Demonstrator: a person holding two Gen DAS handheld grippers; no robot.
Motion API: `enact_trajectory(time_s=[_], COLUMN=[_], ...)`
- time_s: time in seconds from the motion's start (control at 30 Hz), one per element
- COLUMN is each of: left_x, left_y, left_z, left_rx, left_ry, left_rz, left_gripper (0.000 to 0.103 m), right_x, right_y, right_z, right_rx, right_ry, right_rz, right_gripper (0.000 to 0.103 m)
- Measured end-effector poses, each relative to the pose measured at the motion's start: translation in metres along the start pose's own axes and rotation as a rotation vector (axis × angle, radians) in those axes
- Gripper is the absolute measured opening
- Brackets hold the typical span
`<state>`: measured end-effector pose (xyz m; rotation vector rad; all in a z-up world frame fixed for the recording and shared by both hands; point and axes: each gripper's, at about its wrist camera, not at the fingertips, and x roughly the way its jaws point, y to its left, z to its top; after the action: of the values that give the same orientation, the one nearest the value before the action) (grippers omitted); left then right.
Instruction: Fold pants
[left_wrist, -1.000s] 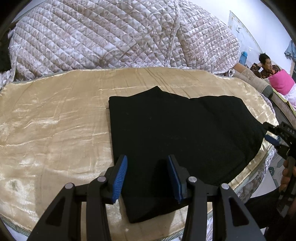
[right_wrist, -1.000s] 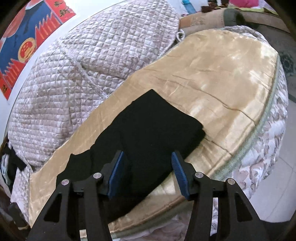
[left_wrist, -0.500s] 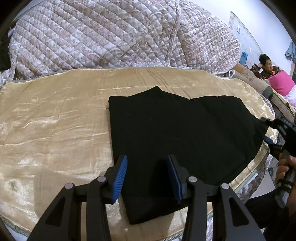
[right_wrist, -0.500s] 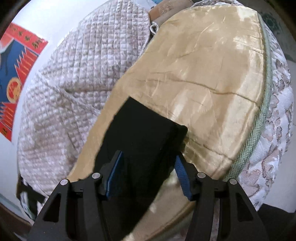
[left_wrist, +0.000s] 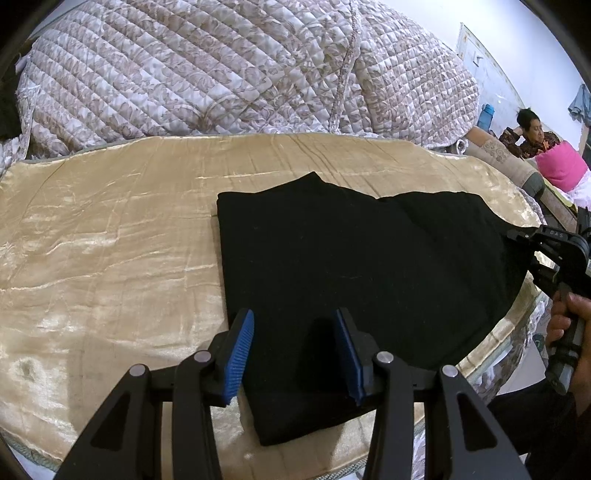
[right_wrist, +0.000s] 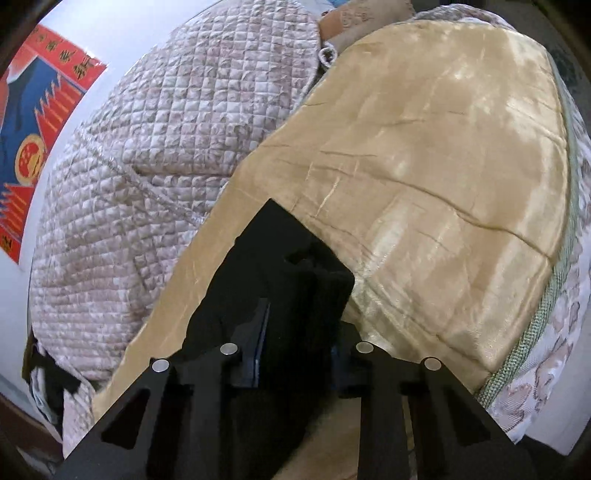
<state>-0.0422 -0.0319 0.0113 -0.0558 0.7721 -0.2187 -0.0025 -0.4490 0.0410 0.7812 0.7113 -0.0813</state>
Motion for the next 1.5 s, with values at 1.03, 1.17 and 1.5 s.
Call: enact_trajectory(time_s=[1.03,1.17,1.5], left_x=[-0.022,-0.024,-0.027], left_y=[0.095,0.094,0.095], left_z=[0.012,0.013,0.015], left_rx=[-0.24,-0.243,-0.244], left_ry=[-0.028,-0.035,-0.047], left_rz=[0.174,0.164,0.157], left_gripper=[0.048,0.048,0.048], right_x=[0.038,0.03,0.029], right_y=[0.209,0.213,0.216], right_z=[-0.192,-0.195,-0.216], right_rx=[-0.88,-0.899,-1.011], right_ry=[0.382,0.349,0.391], right_rz=[0.34,0.338,0.384], right_gripper=[0.022,0.022,0.054])
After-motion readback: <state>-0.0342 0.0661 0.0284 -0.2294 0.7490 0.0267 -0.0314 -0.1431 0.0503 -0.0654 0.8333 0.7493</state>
